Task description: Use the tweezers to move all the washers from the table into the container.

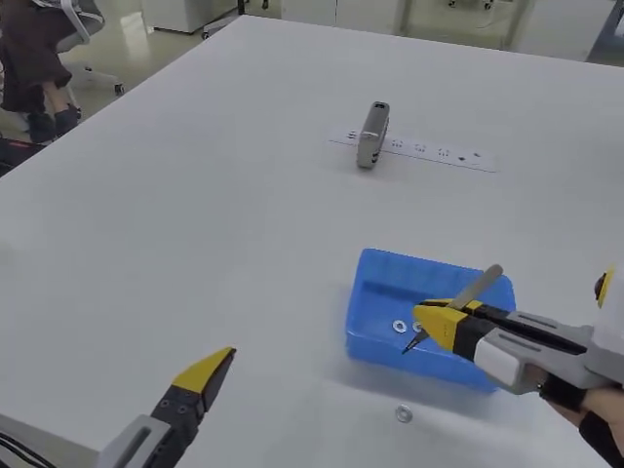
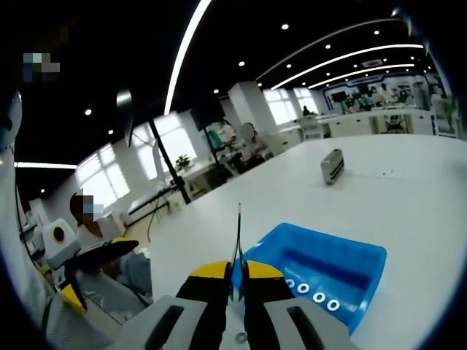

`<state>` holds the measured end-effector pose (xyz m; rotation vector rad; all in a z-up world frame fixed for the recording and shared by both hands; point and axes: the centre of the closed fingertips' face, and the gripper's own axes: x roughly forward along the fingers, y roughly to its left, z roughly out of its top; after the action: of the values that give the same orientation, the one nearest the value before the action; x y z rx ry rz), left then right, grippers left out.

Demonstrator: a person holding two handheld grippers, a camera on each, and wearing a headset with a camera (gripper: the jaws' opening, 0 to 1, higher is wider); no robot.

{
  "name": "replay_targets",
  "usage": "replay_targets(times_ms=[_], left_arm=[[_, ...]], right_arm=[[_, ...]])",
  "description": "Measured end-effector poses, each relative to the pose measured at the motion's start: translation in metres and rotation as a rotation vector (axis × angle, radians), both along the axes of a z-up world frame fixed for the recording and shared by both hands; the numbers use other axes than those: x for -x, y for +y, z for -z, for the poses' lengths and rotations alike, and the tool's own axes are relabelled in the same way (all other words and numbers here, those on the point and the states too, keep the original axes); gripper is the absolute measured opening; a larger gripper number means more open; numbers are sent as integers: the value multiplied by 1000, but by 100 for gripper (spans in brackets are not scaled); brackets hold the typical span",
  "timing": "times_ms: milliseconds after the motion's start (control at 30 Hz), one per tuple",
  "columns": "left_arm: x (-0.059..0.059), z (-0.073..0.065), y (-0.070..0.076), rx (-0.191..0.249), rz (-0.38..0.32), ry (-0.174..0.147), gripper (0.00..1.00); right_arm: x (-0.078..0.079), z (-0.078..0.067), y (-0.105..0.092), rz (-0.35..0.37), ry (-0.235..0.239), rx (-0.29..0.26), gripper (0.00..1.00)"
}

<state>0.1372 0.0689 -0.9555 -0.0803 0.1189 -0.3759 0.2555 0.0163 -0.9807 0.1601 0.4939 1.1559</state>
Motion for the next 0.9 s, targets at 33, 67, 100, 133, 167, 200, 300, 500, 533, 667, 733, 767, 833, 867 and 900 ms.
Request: replay_targets(times_ms=[33, 67, 100, 133, 167, 200, 300, 500, 533, 667, 733, 767, 833, 867, 900], left_arm=[[0, 0, 0, 0, 0, 0, 88], [0, 0, 0, 0, 0, 0, 88], [0, 0, 0, 0, 0, 0, 88], [0, 0, 0, 0, 0, 0, 88], [0, 0, 0, 0, 1, 0, 88], [0, 0, 0, 0, 1, 0, 88], [0, 0, 0, 0, 1, 0, 88], [0, 0, 0, 0, 1, 1, 88], [0, 0, 0, 0, 1, 1, 88], [0, 0, 0, 0, 1, 1, 88], [0, 1, 1, 0, 1, 1, 88], [0, 2, 1, 0, 1, 1, 88], [1, 3, 2, 0, 1, 1, 88], [1, 3, 2, 0, 2, 2, 88], [1, 3, 2, 0, 2, 1, 88]], right_arm=[[1, 1, 0, 0, 1, 4, 3], [2, 2, 0, -1, 2, 8, 3], [3, 3, -1, -2, 4, 10, 3], [4, 4, -1, -2, 6, 10, 3], [5, 5, -1, -1, 9, 10, 3], [6, 6, -2, -1, 12, 12, 3], [8, 10, -2, -4, 18, 20, 3], [13, 19, -3, -3, 31, 37, 3], [13, 20, -3, -2, 33, 38, 3], [16, 25, -4, -3, 43, 47, 3], [16, 28, -4, -3, 46, 53, 3], [17, 30, -4, -6, 50, 57, 3], [17, 34, -5, -8, 53, 63, 3], [18, 35, -5, -10, 57, 67, 3], [19, 36, -5, -9, 58, 69, 3]])
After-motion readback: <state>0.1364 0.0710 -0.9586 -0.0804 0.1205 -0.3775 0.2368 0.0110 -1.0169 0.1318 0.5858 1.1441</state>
